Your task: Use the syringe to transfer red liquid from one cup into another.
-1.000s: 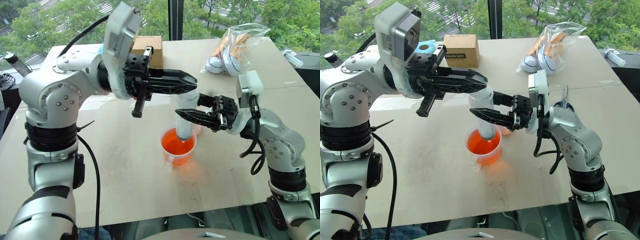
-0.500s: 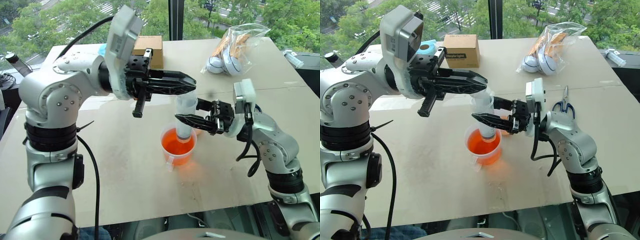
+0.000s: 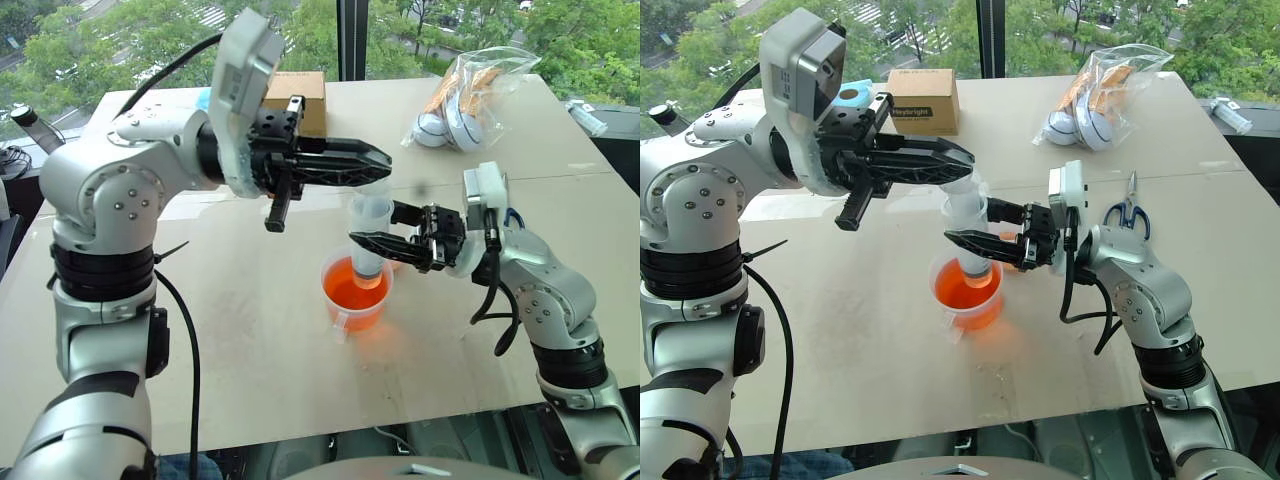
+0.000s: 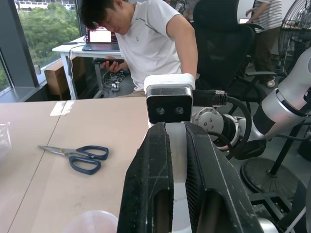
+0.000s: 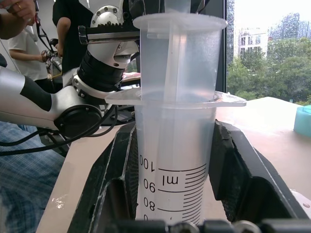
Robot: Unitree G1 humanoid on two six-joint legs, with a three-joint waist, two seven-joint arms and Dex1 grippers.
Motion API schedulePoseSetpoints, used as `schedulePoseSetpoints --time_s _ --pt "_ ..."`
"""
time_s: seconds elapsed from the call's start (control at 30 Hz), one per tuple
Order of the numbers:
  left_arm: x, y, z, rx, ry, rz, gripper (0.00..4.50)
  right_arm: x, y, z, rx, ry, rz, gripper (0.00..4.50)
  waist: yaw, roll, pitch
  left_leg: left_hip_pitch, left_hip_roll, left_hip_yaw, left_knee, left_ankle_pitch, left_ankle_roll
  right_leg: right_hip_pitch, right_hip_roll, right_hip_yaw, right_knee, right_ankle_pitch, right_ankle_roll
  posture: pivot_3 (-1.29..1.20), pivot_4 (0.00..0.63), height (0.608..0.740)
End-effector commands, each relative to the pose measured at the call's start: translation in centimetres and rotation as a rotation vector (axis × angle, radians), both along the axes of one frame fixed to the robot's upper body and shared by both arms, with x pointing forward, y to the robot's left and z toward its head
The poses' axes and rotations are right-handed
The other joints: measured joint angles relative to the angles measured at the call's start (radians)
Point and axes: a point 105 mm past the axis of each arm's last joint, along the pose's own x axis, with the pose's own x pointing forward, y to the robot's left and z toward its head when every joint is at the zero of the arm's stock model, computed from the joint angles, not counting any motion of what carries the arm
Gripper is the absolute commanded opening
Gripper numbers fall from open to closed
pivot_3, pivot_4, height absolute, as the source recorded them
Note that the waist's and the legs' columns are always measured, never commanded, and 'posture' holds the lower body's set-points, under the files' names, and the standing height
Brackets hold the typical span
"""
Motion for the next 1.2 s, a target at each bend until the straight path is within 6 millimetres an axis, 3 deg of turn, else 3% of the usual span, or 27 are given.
schedulePoseSetpoints --time_s 0.03,0.2,0.33,0.4,0.5,0.53,0.67,1.0,1.2 --pt "0.1 0.8 2.9 -0.080 -0.094 0.067 0.02 -1.3 1.1 -0.2 -0.021 -0.008 0.081 1.53 0.000 0.000 0.000 0.000 0.000 0.000 0.000 0.000 0.000 0.000 0.000 0.000 0.000 0.000 0.000 0.00 0.150 0.740" --pt "0.2 0.8 3.2 -0.097 -0.076 0.065 0.02 -1.3 1.1 0.2 -0.009 -0.014 0.078 1.53 0.000 0.000 0.000 0.000 0.000 0.000 0.000 0.000 0.000 0.000 0.000 0.000 0.000 0.000 0.000 0.00 0.150 0.740" --pt "0.7 0.9 4.0 -0.133 -0.091 0.093 1.63 -1.1 1.1 0.4 -0.003 -0.016 0.074 1.53 0.000 0.000 0.000 0.000 0.000 0.000 0.000 0.000 0.000 0.000 0.000 0.000 0.000 0.000 0.000 0.00 0.150 0.740" --pt "1.3 0.9 4.6 -0.164 -0.118 0.140 2.65 -1.1 1.0 0.5 0.000 -0.017 0.073 1.53 0.000 0.000 0.000 0.000 0.000 0.000 0.001 0.000 0.000 0.000 0.000 0.000 0.000 0.000 0.000 0.00 0.150 0.740" --pt "0.3 1.3 5.5 -0.202 -0.118 0.086 4.14 -1.2 1.0 0.8 0.009 -0.019 0.076 1.53 0.001 0.000 0.000 0.000 0.000 0.000 0.001 0.000 0.000 0.000 0.000 0.000 0.000 0.000 0.000 0.00 0.150 0.740" --pt "-0.2 1.5 6.1 -0.233 -0.118 0.059 4.42 -1.2 0.9 1.1 0.017 -0.021 0.079 1.53 0.001 0.000 0.000 0.000 0.000 0.000 0.001 0.000 0.000 0.000 0.000 0.000 0.000 0.000 0.000 0.00 0.150 0.740" --pt "-0.1 2.1 8.0 -0.323 -0.117 0.075 4.42 -1.2 0.7 2.8 0.084 -0.023 0.076 1.53 0.001 0.000 0.000 0.000 0.000 -0.001 0.002 0.000 0.000 0.000 -0.001 -0.001 0.000 0.000 0.000 0.00 0.150 0.740" --pt "0.7 2.0 9.0 -0.392 -0.147 0.132 4.42 1.4 -2.1 8.7 0.286 -0.023 -0.020 1.53 0.003 0.000 0.000 0.000 0.000 -0.001 0.002 0.000 0.000 0.001 -0.002 -0.001 0.000 0.000 0.000 0.00 0.150 0.740" --pt "1.5 1.3 9.4 -0.424 -0.152 0.141 4.42 3.8 -4.0 8.8 0.279 -0.038 -0.134 1.53 0.003 0.000 0.000 0.000 0.000 -0.001 0.002 0.000 0.000 0.001 -0.001 -0.001 0.000 0.000 0.000 0.00 0.150 0.740"
